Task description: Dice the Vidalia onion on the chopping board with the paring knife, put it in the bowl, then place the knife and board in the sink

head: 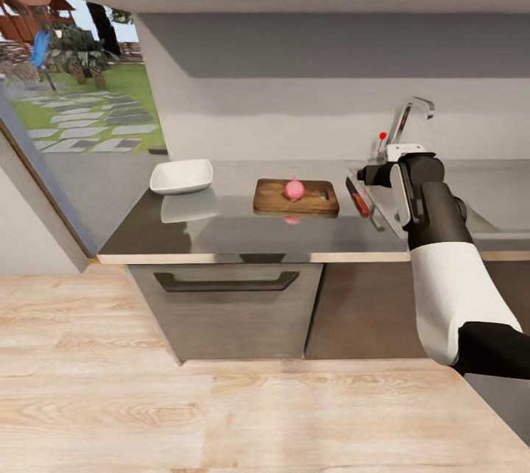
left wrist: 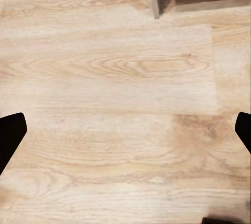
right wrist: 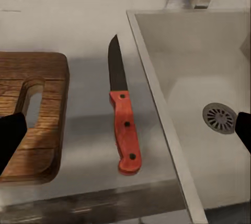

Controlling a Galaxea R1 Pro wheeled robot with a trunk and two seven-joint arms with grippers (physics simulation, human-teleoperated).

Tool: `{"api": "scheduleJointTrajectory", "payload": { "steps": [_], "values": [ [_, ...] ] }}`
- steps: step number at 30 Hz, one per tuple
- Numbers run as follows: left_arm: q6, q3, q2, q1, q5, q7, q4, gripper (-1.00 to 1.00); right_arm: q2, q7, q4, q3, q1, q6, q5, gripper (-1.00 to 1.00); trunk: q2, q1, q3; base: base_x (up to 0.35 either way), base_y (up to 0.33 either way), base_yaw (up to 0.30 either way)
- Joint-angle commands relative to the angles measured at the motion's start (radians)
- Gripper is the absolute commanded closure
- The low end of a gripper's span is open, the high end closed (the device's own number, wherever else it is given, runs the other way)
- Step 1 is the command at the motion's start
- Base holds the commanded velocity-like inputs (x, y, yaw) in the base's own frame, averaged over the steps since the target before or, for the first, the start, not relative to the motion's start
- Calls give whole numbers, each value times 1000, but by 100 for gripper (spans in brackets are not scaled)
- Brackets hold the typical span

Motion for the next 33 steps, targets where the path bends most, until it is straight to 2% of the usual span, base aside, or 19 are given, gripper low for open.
{"api": "scheduleJointTrajectory", "payload": {
  "steps": [1, 8, 11, 14, 15, 17, 23, 33],
  "values": [
    [-3, -4, 2, -1, 4, 1, 0, -100, -1, 5, -2, 0, -1, 4, 8, -100, 0, 0, -1, 248, 0, 0],
    [-1, -3, 4, 0, 5, 1, 0, -100, -4, 5, -2, 0, -1, 4, 8, -100, 0, 0, -1, 297, 0, 0],
    [-1, -2, 4, 0, 5, 1, 0, -100, -6, 6, -1, -14, -1, 3, 5, -100, 0, 0, -1, 81, 0, 0],
    [-1, -2, 4, -1, 5, 0, 0, -100, -8, 7, -1, -61, -1, 3, -10, -100, 0, 0, -1, 25, 0, 0],
    [-2, -2, 4, -1, 5, 0, 0, -100, -8, 13, 1, -98, 0, 3, -22, -100, 0, 0, -1, 5, 0, 0],
    [-2, -2, 4, -1, 5, 1, 0, -100, -8, 21, 4, -109, 0, 3, -25, -100, 0, 0, -1, 3, 0, 0],
    [-3, -2, 4, -1, 5, 1, 0, -100, -9, 57, 9, -118, 2, -7, -21, -100, 0, 0, -1, 1, 0, 0],
    [-1, -2, 4, 0, 5, 1, 0, -100, -10, 54, 14, -119, 6, -13, -18, -100, 0, 0, -1, 50, -1, 0]
  ]
}}
